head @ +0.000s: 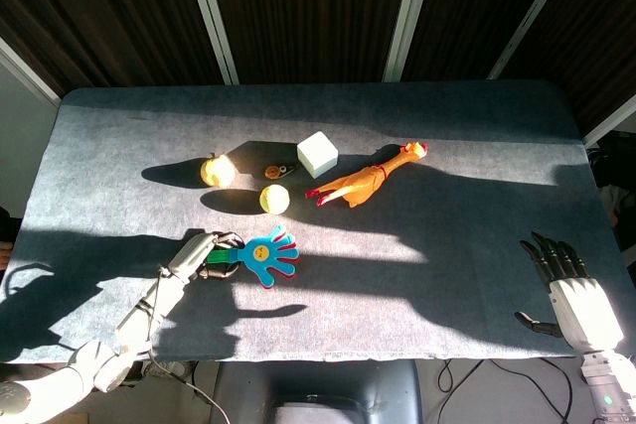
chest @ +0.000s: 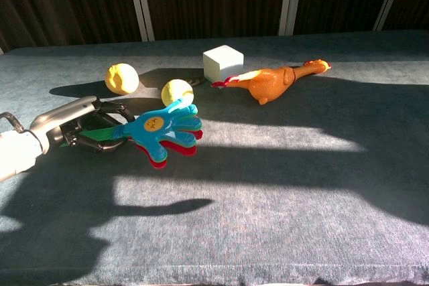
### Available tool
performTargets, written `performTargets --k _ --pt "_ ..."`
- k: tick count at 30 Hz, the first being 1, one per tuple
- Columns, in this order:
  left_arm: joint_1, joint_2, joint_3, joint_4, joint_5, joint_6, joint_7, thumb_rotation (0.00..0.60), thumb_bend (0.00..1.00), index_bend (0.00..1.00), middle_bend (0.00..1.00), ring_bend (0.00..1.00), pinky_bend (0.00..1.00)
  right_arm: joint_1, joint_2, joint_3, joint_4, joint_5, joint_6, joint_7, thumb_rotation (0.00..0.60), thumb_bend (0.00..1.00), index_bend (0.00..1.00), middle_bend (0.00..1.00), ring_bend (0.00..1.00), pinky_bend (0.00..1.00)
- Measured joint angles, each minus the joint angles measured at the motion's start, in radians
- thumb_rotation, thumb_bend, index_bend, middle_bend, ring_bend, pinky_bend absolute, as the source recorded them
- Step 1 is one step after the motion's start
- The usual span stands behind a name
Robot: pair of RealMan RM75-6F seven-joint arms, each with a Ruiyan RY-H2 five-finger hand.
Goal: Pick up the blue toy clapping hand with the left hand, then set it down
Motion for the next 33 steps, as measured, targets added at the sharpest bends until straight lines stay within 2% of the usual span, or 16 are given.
performTargets --k 2,5,8,10,13,18,27,33 --pt "-0.004 -0.021 0.011 0.048 -0.005 -0.023 0.037 0.600 0.53 0.59 0.48 0.23 0.15 0.001 0.000 -0.002 0.000 -0.001 -0.005 0.000 0.600 0.19 0.00 0.00 0.00 0.00" --pt "-0.008 -0.046 0.022 0.097 -0.007 -0.034 0.093 0.600 0.47 0.37 0.27 0.04 0.01 0.005 0.001 -0.004 0.000 -0.002 -0.014 0.002 0.600 0.19 0.00 0.00 0.00 0.00" --pt "-0.009 -0.064 0.026 0.122 -0.007 -0.025 0.143 0.600 0.45 0.17 0.08 0.00 0.00 0.007 0.000 -0.005 0.001 -0.003 -0.017 0.003 0.600 0.19 0.00 0.00 0.00 0.00" --pt "-0.006 -0.073 0.024 0.129 -0.008 -0.003 0.173 0.600 0.44 0.09 0.01 0.00 0.00 0.008 0.000 -0.005 0.002 -0.002 -0.017 0.002 0.600 0.19 0.00 0.00 0.00 0.00" --pt "0.003 -0.077 0.017 0.126 -0.010 0.036 0.218 0.600 0.43 0.04 0.00 0.00 0.00 0.007 -0.002 -0.004 0.004 -0.003 -0.015 -0.004 0.600 0.19 0.00 0.00 0.00 0.00" --pt "0.014 -0.052 0.017 0.072 -0.012 0.058 0.330 0.600 0.42 0.01 0.00 0.00 0.00 0.008 -0.007 -0.008 0.006 -0.010 -0.016 -0.011 0.600 0.19 0.00 0.00 0.00 0.00" --pt "0.033 0.065 0.007 -0.176 -0.040 0.064 0.577 0.600 0.41 0.01 0.00 0.00 0.00 0.009 -0.015 -0.018 0.007 -0.025 -0.020 -0.028 0.600 0.19 0.00 0.00 0.00 0.00" --pt "0.071 0.204 0.022 -0.385 -0.007 0.157 0.673 0.600 0.40 0.01 0.00 0.00 0.00 0.005 -0.016 -0.016 0.009 -0.026 -0.008 -0.039 0.600 0.19 0.00 0.00 0.00 0.00"
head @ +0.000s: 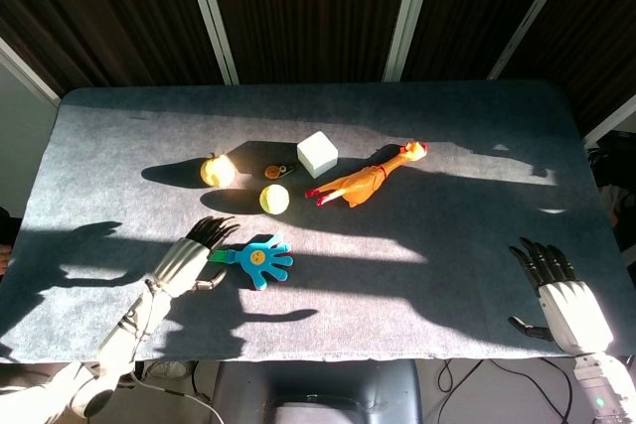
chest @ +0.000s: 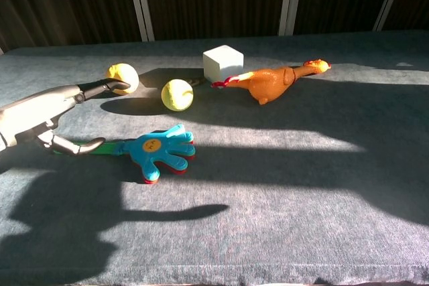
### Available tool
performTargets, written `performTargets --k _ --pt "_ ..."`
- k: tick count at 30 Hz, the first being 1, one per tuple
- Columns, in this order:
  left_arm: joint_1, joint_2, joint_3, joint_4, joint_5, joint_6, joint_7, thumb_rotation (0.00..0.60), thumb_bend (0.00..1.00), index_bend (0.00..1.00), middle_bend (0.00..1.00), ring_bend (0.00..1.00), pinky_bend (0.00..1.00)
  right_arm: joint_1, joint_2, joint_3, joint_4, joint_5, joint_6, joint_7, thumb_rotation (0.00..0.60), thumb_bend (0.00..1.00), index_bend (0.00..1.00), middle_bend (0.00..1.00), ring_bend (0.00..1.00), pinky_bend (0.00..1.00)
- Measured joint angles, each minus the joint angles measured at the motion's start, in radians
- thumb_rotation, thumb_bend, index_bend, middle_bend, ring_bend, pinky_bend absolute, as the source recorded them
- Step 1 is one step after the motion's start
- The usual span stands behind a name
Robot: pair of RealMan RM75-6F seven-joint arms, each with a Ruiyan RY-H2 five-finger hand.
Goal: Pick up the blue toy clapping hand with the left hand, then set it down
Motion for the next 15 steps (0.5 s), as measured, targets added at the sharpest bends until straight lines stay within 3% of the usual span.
performTargets --k 7,11,15 --pt "0.130 0.196 0.073 -0.215 0.042 0.169 0.199 0.600 0.39 0.00 0.00 0.00 0.00 -0.006 -0.004 0.000 0.001 -0.005 0.013 -0.017 0.600 0.19 0.00 0.00 0.00 0.00" --pt "0.286 0.238 0.122 -0.254 0.048 0.338 0.262 0.600 0.40 0.00 0.00 0.00 0.00 -0.011 -0.017 -0.001 0.005 -0.006 0.020 -0.044 0.600 0.19 0.00 0.00 0.00 0.00" --pt "0.359 0.278 0.143 -0.284 0.045 0.400 0.324 0.600 0.40 0.00 0.00 0.00 0.00 -0.011 -0.029 0.003 0.008 0.003 0.018 -0.064 0.600 0.19 0.00 0.00 0.00 0.00"
